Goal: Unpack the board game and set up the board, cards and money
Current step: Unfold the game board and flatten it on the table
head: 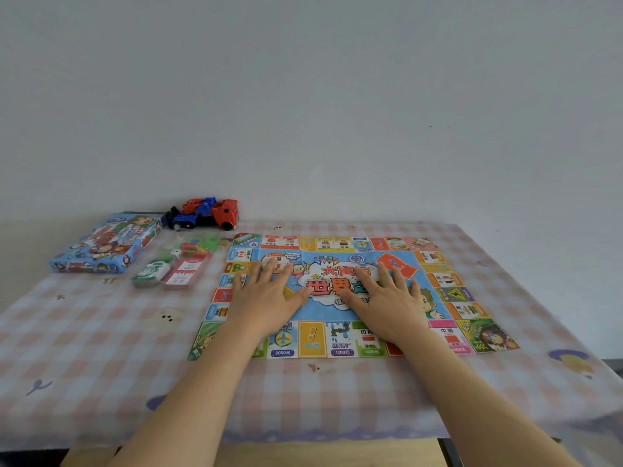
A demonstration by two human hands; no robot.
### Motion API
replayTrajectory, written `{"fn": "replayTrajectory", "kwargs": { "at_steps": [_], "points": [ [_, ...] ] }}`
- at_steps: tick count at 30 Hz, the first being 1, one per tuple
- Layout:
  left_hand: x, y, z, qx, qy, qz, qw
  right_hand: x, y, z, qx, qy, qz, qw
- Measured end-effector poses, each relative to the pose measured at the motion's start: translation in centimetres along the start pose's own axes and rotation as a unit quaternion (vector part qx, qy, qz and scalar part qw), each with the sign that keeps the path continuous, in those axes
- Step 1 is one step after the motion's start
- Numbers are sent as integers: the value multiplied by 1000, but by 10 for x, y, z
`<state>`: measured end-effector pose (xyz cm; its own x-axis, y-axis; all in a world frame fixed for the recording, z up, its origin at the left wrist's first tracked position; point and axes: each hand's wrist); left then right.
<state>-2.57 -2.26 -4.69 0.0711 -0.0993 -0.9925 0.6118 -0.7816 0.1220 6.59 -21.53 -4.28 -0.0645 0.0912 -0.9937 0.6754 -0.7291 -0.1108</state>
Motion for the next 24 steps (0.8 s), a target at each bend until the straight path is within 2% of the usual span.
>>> {"fn": "replayTrajectory", "kwargs": {
  "at_steps": [24],
  "points": [
    [1,1,-6,6,0,-5,1000,-2,0,-2,4,-3,-3,1000]
  ]
}}
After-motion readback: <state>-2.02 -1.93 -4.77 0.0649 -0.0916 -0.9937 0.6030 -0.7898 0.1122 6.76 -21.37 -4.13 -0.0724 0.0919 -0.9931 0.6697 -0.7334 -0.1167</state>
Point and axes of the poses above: each hand's wrist, its own z-axis away from the middle knuckle, its own x-axis out of the palm, y = z × x, and after that the axes turned 14 degrees about -x, right-handed
